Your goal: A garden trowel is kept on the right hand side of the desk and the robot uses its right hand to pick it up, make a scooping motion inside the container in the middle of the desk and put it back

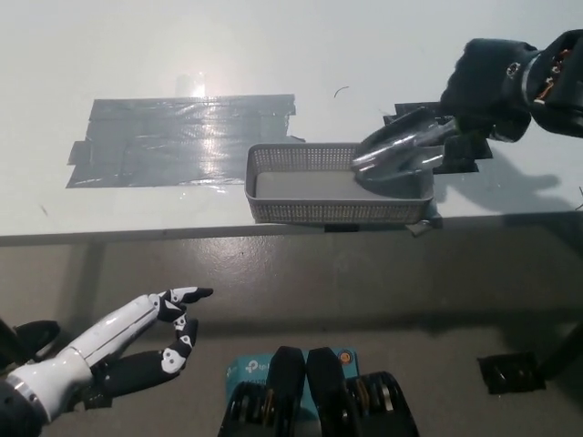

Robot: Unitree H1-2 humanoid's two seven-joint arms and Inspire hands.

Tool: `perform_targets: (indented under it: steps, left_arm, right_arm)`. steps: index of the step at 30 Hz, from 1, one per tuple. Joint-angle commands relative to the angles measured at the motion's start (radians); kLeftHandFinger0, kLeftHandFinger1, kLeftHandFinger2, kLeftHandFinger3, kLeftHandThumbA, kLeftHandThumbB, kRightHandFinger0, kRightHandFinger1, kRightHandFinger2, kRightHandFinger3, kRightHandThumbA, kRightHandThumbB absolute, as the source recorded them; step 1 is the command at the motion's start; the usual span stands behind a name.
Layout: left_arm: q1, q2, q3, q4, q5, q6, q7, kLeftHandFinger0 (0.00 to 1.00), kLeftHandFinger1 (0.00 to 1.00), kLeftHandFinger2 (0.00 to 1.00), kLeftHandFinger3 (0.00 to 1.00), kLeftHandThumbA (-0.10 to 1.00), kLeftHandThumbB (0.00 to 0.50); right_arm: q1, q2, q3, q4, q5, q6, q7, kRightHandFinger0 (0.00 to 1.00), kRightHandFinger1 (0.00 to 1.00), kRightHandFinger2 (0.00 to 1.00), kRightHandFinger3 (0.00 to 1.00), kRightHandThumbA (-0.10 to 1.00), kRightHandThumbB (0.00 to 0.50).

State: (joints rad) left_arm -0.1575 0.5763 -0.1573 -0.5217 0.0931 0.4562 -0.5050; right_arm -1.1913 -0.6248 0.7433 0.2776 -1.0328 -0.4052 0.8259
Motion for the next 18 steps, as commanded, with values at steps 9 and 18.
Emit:
perform_targets:
  steps: [9,18]
  left_arm:
    - [-0.059,0.022,-0.005,-0.018,0.024,0.014,-0.033,1.00,1.00,0.99,1.00,1.00,0.270]
    - [-0.082,0.018,-0.011,-0.011,0.023,0.014,-0.045,1.00,1.00,1.00,1.00,1.00,0.280]
  right_arm:
    - [0.025,-0.036,-0.046,-0.130,-0.019,0.001,0.078,0.00,0.07,0.31,0.44,0.22,0.003]
    - [0.109,-0.012,-0.037,-0.171,-0.055,-0.004,0.076,0.00,0.08,0.37,0.55,0.20,0.000]
